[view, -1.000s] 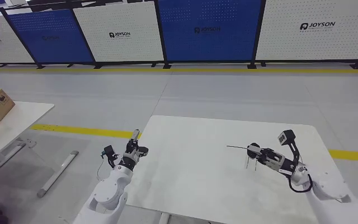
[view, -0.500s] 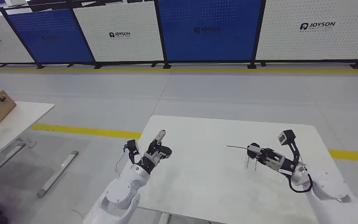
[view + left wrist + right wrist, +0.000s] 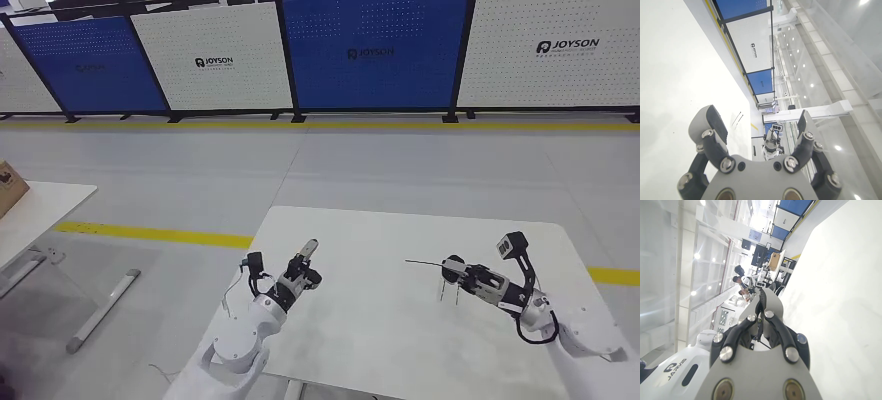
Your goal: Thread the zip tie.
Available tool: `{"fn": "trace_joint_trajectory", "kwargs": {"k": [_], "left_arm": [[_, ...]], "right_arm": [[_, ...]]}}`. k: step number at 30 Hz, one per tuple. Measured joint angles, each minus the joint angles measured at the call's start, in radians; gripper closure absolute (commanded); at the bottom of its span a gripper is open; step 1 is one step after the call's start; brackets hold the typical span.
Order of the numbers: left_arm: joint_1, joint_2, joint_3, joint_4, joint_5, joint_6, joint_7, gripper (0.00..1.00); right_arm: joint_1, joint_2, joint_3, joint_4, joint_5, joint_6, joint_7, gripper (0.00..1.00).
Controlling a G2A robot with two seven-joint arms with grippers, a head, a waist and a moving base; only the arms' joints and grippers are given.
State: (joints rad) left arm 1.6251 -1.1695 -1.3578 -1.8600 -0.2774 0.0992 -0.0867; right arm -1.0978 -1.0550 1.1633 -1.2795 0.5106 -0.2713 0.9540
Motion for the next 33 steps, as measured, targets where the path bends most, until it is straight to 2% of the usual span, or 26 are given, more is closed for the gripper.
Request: {"fn": "trace_joint_trajectory", "kwargs": {"k": [4,7,9,13,15,17,19,27,31,33], "left_arm": [[0.01,0.002,0.028,0.0,0.052,-0.023,-0.048,0.0],[0.026,0.004,0.075,-0.011,0.114,-0.064,-0.111,0.0],[0.021,0.002,0.12,-0.018,0.145,-0.074,-0.15,0.0],[-0.031,-0.009,0.217,-0.006,0.183,-0.048,-0.182,0.0],[-0.069,-0.018,0.266,0.019,0.189,-0.039,-0.175,0.0],[-0.101,-0.026,0.294,0.047,0.18,-0.033,-0.149,0.0],[-0.113,-0.029,0.302,0.059,0.174,-0.031,-0.134,0.0],[-0.111,-0.028,0.299,0.062,0.169,-0.032,-0.13,0.0],[-0.116,-0.034,0.302,0.062,0.142,-0.074,-0.094,0.0],[-0.133,-0.041,0.319,0.067,0.111,-0.085,-0.076,0.0]], "right_arm": [[0.0,0.0,0.0,0.0,0.0,0.0,0.0,1.0],[0.0,0.0,0.0,0.0,0.0,0.0,0.0,1.0],[0.0,0.0,0.0,0.0,0.0,0.0,0.0,1.0],[0.0,0.0,0.0,0.0,0.0,0.0,0.0,1.0],[0.0,0.0,0.0,0.0,0.0,0.0,0.0,1.0],[0.0,0.0,0.0,0.0,0.0,0.0,0.0,1.0],[0.0,0.0,0.0,0.0,0.0,0.0,0.0,1.0],[-0.014,-0.006,-0.022,-0.01,-0.008,0.01,-0.007,1.0],[-0.006,-0.019,-0.066,-0.011,-0.014,0.003,-0.015,1.0],[0.002,-0.026,-0.087,-0.01,-0.015,-0.006,-0.017,1.0]]}}
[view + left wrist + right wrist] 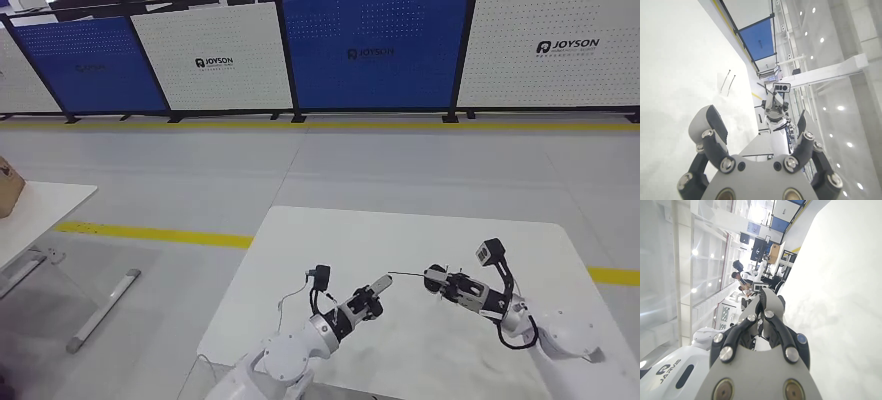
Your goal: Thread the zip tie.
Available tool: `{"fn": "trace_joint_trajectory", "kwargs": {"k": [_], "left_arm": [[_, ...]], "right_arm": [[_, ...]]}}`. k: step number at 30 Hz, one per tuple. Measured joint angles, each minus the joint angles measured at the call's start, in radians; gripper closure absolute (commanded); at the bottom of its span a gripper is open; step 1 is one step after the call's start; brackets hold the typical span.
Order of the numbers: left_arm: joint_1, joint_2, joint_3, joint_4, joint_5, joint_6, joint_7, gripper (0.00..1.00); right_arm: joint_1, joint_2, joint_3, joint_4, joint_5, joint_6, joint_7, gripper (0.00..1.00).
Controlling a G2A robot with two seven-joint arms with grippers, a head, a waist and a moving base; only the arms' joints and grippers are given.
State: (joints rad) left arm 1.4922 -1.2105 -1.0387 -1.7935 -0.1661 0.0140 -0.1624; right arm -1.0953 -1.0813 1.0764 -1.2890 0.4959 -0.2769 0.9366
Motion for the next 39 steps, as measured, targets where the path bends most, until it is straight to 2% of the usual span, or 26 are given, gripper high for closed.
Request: {"fn": "trace_joint_trajectory", "kwargs": {"k": [4,12,15,19,21,23,33,36,39], "left_arm": [[-0.055,-0.018,0.048,0.025,-0.044,0.008,0.037,0.0],[-0.056,-0.018,0.051,0.027,-0.042,0.008,0.038,0.0],[-0.066,-0.025,0.069,0.041,-0.062,0.007,0.045,0.0],[-0.125,-0.048,0.104,0.103,-0.149,0.007,0.094,0.0],[-0.168,-0.064,0.121,0.148,-0.206,-0.004,0.134,0.0],[-0.194,-0.073,0.135,0.181,-0.223,-0.016,0.165,0.0],[-0.192,-0.073,0.137,0.181,-0.221,-0.013,0.161,0.0],[-0.197,-0.072,0.143,0.19,-0.2,0.003,0.126,0.0],[-0.2,-0.071,0.147,0.197,-0.176,-0.018,0.078,0.0]], "right_arm": [[0.012,-0.006,-0.017,0.007,-0.006,-0.003,0.0,1.0],[0.012,-0.006,-0.016,0.006,-0.006,-0.003,0.0,1.0],[0.012,-0.006,-0.016,0.006,-0.006,-0.003,0.0,1.0],[0.012,-0.006,-0.016,0.006,-0.006,-0.003,0.0,1.0],[0.012,-0.006,-0.016,0.006,-0.006,-0.003,0.0,1.0],[0.012,-0.006,-0.016,0.006,-0.006,-0.003,0.0,1.0],[0.012,-0.006,-0.016,0.006,-0.006,-0.003,0.0,1.0],[0.012,-0.006,-0.016,0.006,-0.006,-0.003,0.0,1.0],[0.012,-0.006,-0.016,0.006,-0.006,-0.003,0.0,1.0]]}}
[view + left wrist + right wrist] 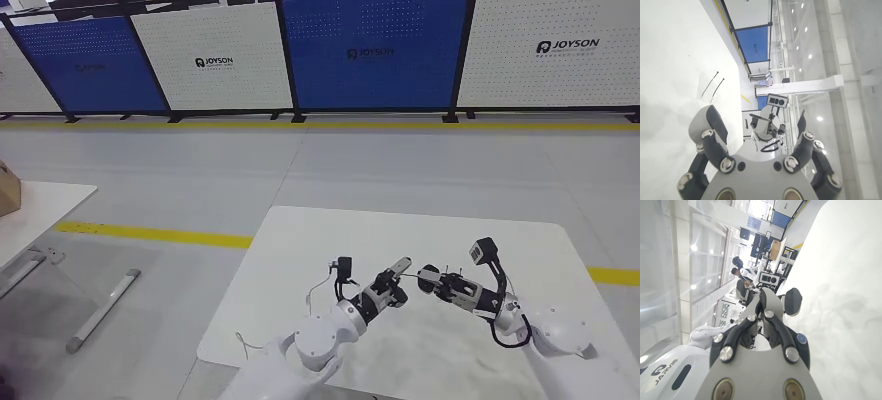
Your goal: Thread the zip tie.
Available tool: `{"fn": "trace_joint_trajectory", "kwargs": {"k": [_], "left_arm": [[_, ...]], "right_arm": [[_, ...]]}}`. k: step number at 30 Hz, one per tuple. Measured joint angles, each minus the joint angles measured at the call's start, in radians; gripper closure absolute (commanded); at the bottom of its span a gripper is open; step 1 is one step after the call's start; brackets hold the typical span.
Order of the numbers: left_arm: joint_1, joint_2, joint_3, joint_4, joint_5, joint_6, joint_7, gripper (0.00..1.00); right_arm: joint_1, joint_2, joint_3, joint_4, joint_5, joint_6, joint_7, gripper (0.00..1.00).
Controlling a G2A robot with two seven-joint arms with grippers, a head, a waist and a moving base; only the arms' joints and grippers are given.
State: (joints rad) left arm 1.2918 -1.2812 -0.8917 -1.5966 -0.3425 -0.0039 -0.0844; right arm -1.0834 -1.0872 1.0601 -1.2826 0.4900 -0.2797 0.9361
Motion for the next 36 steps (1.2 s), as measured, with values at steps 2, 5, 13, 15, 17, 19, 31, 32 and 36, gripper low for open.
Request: {"fn": "trace_joint_trajectory", "kwargs": {"k": [2,5,13,15,17,19,31,32,36], "left_arm": [[0.004,0.003,-0.006,0.002,0.011,-0.023,-0.027,0.0],[0.01,0.004,-0.02,0.001,0.003,-0.036,-0.03,0.41],[0.006,-0.002,-0.021,0.006,0.002,-0.039,-0.011,0.87],[0.006,-0.003,-0.019,0.008,0.008,-0.039,-0.01,0.87],[0.006,-0.004,-0.019,0.011,0.01,-0.04,-0.011,0.84],[0.006,-0.005,-0.021,0.015,0.011,-0.043,-0.014,0.82],[0.013,-0.007,-0.029,0.011,0.029,-0.069,-0.025,0.73],[0.015,-0.007,-0.03,0.009,0.031,-0.071,-0.027,0.74],[0.022,-0.006,-0.034,0.003,0.037,-0.076,-0.033,0.95]], "right_arm": [[0.0,0.0,0.0,0.0,0.0,0.0,0.0,1.0],[0.0,0.0,0.0,0.0,0.0,0.0,0.0,1.0],[0.0,0.0,0.0,0.0,0.0,0.0,0.0,1.0],[0.0,0.0,0.0,0.0,0.0,0.0,0.0,1.0],[0.0,0.0,0.0,0.0,0.0,0.0,0.0,1.0],[0.0,0.0,0.0,0.0,0.0,0.0,0.0,1.0],[0.0,0.0,0.0,0.0,0.0,0.0,0.0,1.0],[0.0,0.0,0.0,0.0,0.0,0.0,0.0,1.0],[0.0,0.0,0.0,0.0,0.0,0.0,0.0,1.0]]}}
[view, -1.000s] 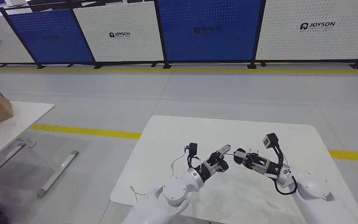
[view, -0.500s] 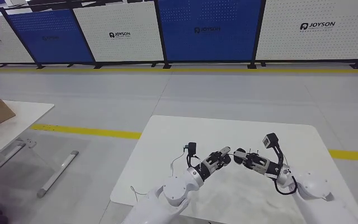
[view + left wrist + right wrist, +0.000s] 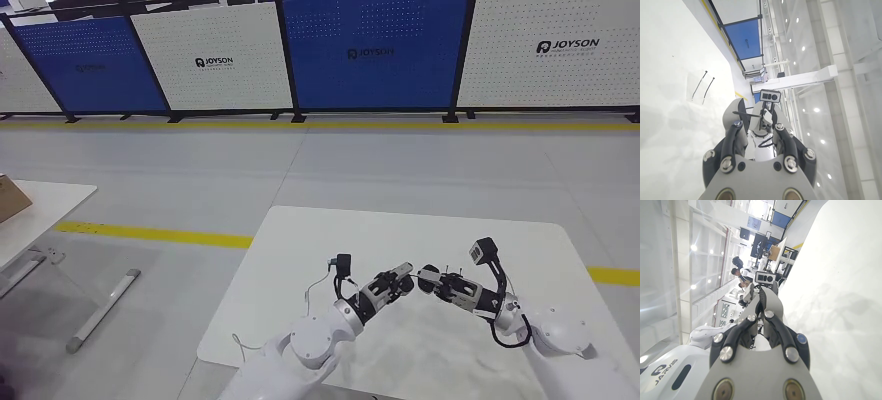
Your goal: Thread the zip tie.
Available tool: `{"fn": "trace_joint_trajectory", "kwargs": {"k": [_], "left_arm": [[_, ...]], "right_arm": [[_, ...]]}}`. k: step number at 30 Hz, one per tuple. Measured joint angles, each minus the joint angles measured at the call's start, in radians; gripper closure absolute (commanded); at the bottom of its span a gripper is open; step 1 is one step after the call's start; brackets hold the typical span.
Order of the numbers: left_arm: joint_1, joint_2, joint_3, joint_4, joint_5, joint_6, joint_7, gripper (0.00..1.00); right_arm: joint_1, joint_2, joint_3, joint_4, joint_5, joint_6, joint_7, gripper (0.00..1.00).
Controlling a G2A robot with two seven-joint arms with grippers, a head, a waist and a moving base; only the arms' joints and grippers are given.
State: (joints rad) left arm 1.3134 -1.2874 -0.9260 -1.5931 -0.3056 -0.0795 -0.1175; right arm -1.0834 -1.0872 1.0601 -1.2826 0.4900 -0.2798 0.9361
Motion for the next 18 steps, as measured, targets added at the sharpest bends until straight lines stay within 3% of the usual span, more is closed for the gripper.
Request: {"fn": "trace_joint_trajectory", "kwargs": {"k": [2,18], "left_arm": [[0.002,0.0,-0.003,-0.001,0.003,0.0,-0.002,1.0],[0.011,-0.002,-0.009,-0.009,0.032,0.0,0.001,1.0]], "right_arm": [[0.0,0.0,0.0,0.0,0.0,0.0,0.0,1.0],[0.0,0.0,0.0,0.0,0.0,0.0,0.0,1.0]]}}
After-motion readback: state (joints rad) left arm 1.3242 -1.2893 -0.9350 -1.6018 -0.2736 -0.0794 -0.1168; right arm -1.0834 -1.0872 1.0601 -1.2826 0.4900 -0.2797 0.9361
